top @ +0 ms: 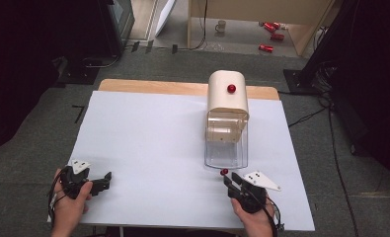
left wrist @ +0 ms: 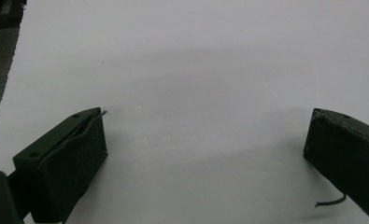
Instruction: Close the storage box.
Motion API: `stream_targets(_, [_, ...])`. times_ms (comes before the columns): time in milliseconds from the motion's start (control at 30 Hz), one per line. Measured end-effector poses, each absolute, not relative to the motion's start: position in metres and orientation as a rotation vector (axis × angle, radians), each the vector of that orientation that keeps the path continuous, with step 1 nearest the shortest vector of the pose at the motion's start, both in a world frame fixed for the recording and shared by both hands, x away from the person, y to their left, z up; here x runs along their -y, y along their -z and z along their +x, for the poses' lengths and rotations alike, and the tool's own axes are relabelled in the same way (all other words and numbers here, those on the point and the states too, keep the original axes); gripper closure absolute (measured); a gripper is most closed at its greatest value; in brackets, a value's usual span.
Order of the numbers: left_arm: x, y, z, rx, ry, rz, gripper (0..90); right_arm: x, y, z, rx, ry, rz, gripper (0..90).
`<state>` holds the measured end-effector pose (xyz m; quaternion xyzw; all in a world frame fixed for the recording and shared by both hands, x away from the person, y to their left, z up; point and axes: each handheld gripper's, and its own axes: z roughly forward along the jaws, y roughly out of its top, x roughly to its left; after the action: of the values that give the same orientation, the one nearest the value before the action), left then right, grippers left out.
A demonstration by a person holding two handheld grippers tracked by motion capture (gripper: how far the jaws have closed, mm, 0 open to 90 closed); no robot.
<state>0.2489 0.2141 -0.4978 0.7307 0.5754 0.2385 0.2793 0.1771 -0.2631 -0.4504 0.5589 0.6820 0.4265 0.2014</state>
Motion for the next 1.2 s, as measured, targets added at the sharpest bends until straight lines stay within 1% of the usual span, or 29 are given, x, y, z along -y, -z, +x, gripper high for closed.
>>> stream_targets(133, [-0.214,0.498,0.249,-1.543,-0.639,1.963,0.0,0.259,0.45,0.179,-1.899,-1.197,1.564,70.8])
stream_targets(167, [-0.214,0.498,0.249,-1.543,-0.639,1.962,0.0,0.258,0.45,0.181,-1.894,-1.199,1.57,73.9])
stream_targets(200, [-0.214,0.498,0.249,-1.543,-0.639,1.962,0.0,0.257,0.451,0.181,-1.892,-1.198,1.572,74.5])
stream_targets(567, [-0.214,0.498,0.249,-1.543,-0.639,1.962,0.0,0.256,0.447,0.181,-1.902,-1.2,1.574,76.6])
stream_targets(600, [-0.214,0.498,0.249,-1.543,-0.64,1.962,0.0,0.255,0.445,0.181,-1.901,-1.201,1.567,83.4])
stream_targets(667, [-0.214,0.498,0.249,-1.543,-0.639,1.962,0.0,0.254,0.444,0.182,-1.897,-1.199,1.562,82.8])
stream_targets(800, [-0.214,0.498,0.249,-1.542,-0.639,1.961,0.0,0.252,0.443,0.187,-1.896,-1.202,1.574,78.2])
stream_targets(1200, [-0.214,0.498,0.249,-1.543,-0.639,1.962,0.0,0.254,0.428,0.192,-1.86,-1.222,1.547,77.5])
